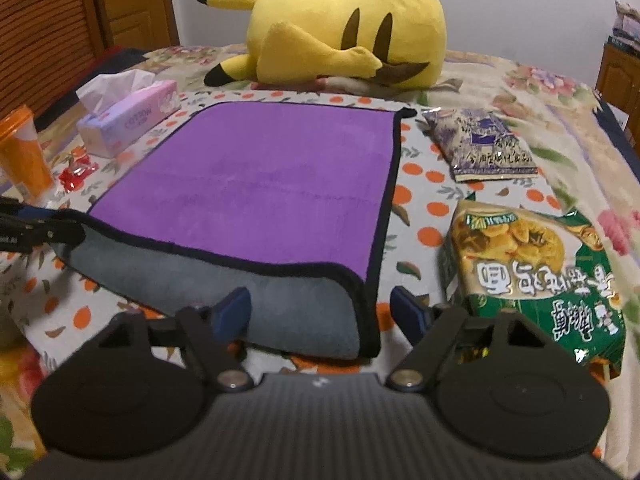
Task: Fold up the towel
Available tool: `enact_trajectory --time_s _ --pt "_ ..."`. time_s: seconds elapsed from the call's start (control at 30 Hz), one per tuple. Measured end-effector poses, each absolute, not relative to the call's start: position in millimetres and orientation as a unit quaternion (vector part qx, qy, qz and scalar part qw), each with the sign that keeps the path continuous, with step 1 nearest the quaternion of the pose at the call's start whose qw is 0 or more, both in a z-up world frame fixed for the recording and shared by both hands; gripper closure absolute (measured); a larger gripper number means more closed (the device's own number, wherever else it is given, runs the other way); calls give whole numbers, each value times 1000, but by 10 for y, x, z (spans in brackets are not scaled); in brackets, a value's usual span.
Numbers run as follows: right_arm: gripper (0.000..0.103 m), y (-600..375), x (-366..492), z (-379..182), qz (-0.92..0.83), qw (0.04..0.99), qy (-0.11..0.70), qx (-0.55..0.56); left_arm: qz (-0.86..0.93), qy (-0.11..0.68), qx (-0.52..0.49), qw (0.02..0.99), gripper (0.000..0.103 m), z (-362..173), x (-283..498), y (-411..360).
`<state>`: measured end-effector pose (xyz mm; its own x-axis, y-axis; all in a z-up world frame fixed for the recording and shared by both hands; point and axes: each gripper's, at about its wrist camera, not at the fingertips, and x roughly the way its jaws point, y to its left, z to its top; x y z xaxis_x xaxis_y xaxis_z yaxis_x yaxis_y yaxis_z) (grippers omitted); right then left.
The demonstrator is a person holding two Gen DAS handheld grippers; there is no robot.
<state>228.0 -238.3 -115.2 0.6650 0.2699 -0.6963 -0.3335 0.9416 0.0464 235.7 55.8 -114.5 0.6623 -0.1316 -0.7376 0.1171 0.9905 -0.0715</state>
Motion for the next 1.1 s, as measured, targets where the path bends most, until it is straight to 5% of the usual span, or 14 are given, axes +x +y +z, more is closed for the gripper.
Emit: enact_trajectory --time_s 0.33,0.47,1.1 --pt "66 -2418 2299 -1173 166 907 385 -35 -79 416 -10 906 78 -1166 2347 527" --pt "100 -2448 2295 -1172 173 907 382 -33 -85 416 -14 905 88 -1162 2335 525" --pt "100 -2485 2244 -979 188 927 323 -44 -90 360 -17 928 91 -826 2227 490"
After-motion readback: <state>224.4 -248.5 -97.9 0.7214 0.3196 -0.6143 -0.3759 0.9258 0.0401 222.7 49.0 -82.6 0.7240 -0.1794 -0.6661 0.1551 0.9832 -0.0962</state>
